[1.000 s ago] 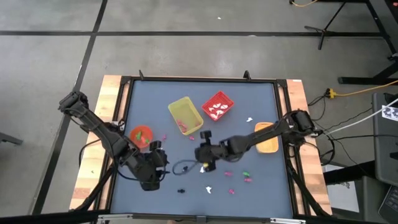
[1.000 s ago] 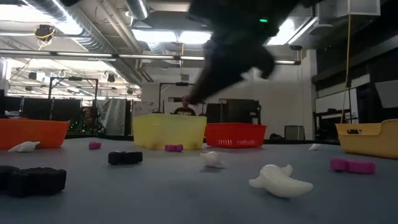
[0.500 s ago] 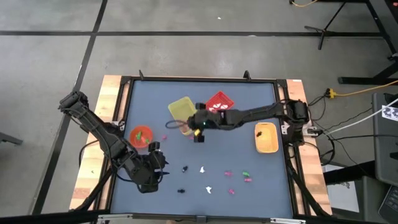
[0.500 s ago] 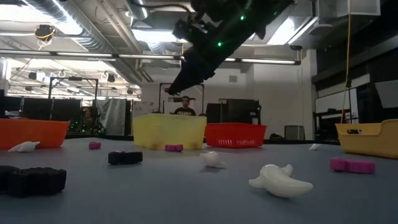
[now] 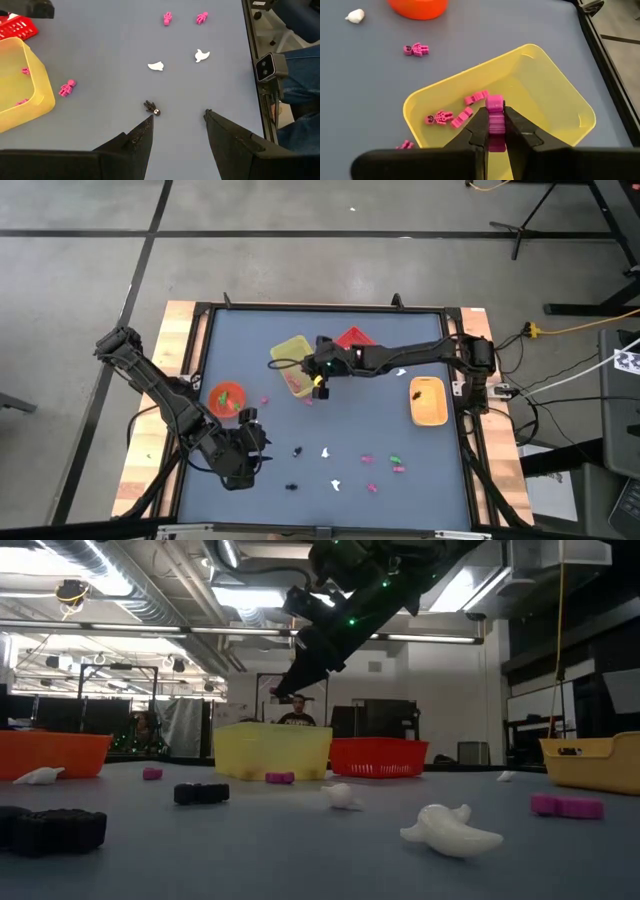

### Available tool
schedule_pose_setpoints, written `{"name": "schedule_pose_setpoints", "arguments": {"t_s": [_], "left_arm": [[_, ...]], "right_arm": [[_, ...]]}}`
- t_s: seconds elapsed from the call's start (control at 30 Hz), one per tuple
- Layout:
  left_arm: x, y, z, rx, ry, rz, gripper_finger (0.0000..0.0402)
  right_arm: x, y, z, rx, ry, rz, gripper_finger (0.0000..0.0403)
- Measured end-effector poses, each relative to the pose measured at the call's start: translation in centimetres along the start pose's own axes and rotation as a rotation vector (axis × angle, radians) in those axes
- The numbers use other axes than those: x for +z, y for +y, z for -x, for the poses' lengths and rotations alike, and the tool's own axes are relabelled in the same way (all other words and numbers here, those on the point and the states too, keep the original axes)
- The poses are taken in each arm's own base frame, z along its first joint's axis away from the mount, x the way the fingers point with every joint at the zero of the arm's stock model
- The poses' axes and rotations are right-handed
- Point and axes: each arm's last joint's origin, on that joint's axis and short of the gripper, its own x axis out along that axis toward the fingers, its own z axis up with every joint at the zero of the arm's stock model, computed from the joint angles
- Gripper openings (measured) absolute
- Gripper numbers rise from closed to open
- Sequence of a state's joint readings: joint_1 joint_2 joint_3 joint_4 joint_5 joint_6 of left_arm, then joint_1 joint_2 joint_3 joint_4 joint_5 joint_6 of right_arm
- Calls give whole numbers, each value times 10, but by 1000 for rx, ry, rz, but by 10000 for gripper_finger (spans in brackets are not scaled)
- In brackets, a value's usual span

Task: Sort Halloween decoration
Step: Put the pink skeleton toy into the yellow bin, then put the white ghost toy into the red bin

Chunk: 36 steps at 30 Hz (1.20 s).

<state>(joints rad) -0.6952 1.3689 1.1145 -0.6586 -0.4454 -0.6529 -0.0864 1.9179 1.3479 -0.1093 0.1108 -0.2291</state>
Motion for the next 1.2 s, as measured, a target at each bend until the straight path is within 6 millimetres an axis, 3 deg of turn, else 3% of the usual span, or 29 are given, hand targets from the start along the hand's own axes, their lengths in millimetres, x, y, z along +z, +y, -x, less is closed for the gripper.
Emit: {"name": "schedule_pose_setpoints", "arguments": {"t_s": [0.17,0.47,0.67,0.87,1.2], "left_arm": [[0,0,0,0,0,0,167],[0,0,0,0,1,-1,167],[0,0,0,1,2,-1,167],[-3,3,0,30,32,15,167],[-17,29,0,237,207,99,167]], "right_arm": [[0,0,0,0,0,0,57],[0,0,0,-8,2,1,164],[0,0,0,-9,2,1,210],[0,0,0,-2,3,1,224],[0,3,0,59,0,-93,225]]}}
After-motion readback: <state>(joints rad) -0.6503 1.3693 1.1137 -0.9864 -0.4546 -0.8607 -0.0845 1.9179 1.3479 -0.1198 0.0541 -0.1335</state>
